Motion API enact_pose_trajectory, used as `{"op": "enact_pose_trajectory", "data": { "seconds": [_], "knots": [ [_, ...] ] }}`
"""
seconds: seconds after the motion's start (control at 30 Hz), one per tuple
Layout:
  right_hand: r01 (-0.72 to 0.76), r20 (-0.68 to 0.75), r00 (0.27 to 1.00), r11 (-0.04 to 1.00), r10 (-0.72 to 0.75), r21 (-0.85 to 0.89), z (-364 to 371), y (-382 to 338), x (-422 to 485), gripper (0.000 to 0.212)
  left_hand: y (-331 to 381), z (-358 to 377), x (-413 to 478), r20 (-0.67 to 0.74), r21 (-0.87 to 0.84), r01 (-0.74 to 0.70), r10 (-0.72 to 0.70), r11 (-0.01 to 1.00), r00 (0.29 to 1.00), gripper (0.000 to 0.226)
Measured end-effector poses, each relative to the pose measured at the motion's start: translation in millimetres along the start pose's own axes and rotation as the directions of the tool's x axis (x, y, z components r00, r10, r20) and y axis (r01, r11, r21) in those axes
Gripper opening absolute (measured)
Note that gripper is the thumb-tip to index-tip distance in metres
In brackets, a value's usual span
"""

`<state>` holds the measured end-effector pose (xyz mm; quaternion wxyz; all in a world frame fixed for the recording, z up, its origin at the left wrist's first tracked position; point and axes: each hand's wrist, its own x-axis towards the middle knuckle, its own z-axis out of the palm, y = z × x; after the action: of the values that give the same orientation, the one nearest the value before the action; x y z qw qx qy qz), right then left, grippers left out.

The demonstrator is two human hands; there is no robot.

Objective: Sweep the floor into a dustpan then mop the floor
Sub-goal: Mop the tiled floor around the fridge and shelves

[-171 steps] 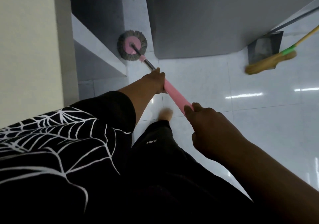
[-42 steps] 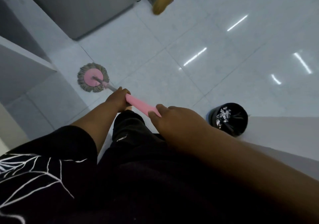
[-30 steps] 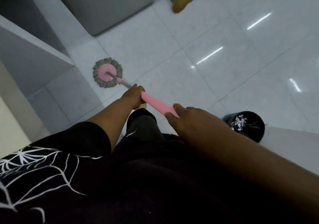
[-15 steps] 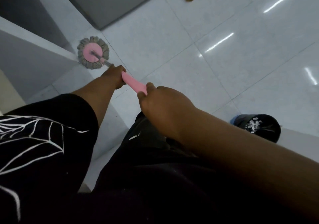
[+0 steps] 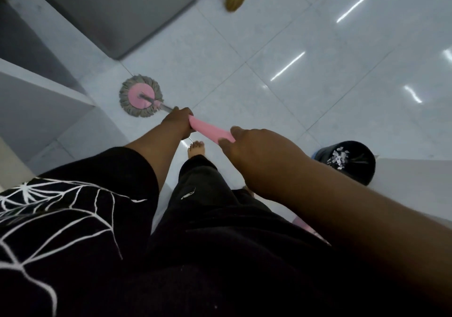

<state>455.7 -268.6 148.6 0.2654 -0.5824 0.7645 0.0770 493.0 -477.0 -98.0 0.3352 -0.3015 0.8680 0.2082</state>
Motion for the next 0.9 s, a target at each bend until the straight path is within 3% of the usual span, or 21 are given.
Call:
{"op": "enact_pose_trajectory", "data": {
  "seconds": [0.43, 0.67, 0.9],
  "knots": [
    [-0.241, 0.066, 0.969, 0.969, 0.237, 0.049, 54, 11, -146, 0.050, 116, 82, -49, 0.050, 0.050, -0.238, 0.236, 0.970, 0.970, 0.043],
    [-0.218, 0.063, 0.974, 0.976, 0.216, 0.029, 45, 14, -126, 0.045, 108, 70, -40, 0.041, 0.018, -0.249, 0.248, 0.968, 0.968, 0.040],
    [-0.190, 0.047, 0.981, 0.981, 0.188, 0.043, 12, 13, -57, 0.051, 69, 14, -6, 0.020, 0.022, -0.244, 0.243, 0.970, 0.970, 0.039]
  ]
}}
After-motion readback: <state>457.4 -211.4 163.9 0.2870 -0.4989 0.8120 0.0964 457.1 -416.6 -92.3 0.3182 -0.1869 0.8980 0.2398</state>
